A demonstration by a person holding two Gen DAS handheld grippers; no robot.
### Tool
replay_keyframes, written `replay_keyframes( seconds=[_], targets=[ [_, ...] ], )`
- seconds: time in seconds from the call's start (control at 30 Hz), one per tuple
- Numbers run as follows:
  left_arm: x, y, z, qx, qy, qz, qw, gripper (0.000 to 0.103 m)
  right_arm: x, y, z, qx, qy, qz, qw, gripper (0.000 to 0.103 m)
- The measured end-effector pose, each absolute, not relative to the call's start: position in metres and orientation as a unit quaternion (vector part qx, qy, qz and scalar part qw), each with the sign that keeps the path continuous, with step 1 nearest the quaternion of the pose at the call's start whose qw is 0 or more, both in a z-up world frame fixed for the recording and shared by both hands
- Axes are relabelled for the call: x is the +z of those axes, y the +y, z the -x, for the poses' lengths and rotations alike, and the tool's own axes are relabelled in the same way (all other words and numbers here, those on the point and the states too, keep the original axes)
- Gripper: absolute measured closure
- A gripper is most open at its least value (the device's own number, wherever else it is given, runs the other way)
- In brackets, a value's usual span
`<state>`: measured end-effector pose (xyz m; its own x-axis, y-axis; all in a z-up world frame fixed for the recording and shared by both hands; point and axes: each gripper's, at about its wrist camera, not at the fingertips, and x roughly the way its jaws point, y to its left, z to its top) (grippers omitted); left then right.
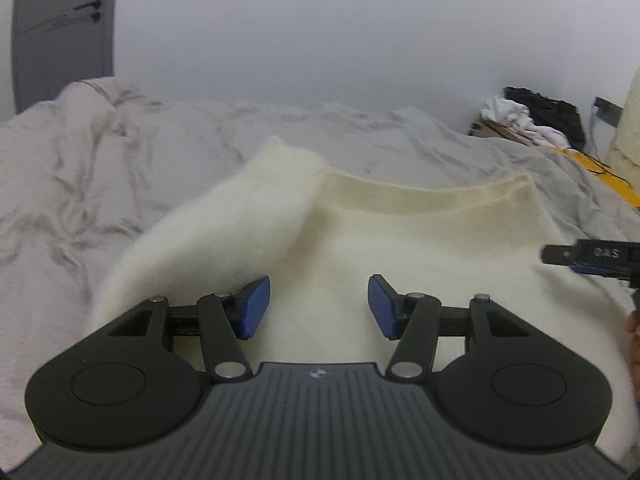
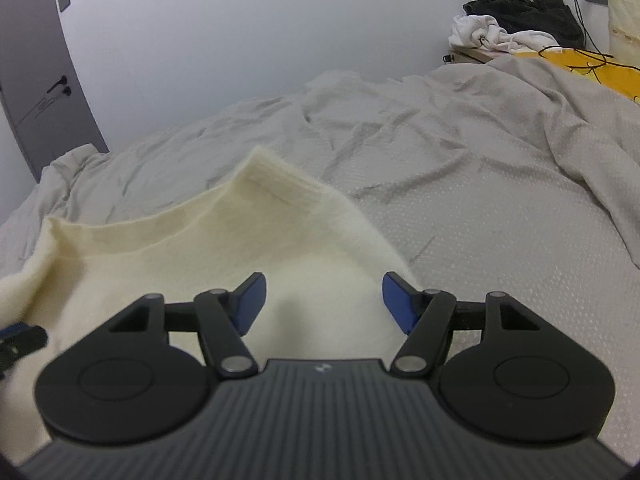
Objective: Fold large clothes
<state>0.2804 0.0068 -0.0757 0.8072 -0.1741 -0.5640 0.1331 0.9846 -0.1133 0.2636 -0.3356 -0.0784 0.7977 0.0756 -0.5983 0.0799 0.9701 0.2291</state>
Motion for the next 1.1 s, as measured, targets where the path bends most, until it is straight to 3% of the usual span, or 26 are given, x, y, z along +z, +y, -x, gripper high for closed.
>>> replay_keyframes(
  seconds=[0.57, 1.1],
  targets=[
    [-0.089, 0.039, -0.318, -0.015, 0.325, 0.040, 0.945, 0.042, -0.105, -0.332, -0.290, 0.010, 0.358, -0.107, 0.928, 0.033],
    [-0.056, 0.019, -0.206, -0.079, 0.305, 0.119, 0.942, 0.042, -0.050, -0.322, -0.200, 0.040, 0.311, -0.140, 0.939, 0.034]
  ],
)
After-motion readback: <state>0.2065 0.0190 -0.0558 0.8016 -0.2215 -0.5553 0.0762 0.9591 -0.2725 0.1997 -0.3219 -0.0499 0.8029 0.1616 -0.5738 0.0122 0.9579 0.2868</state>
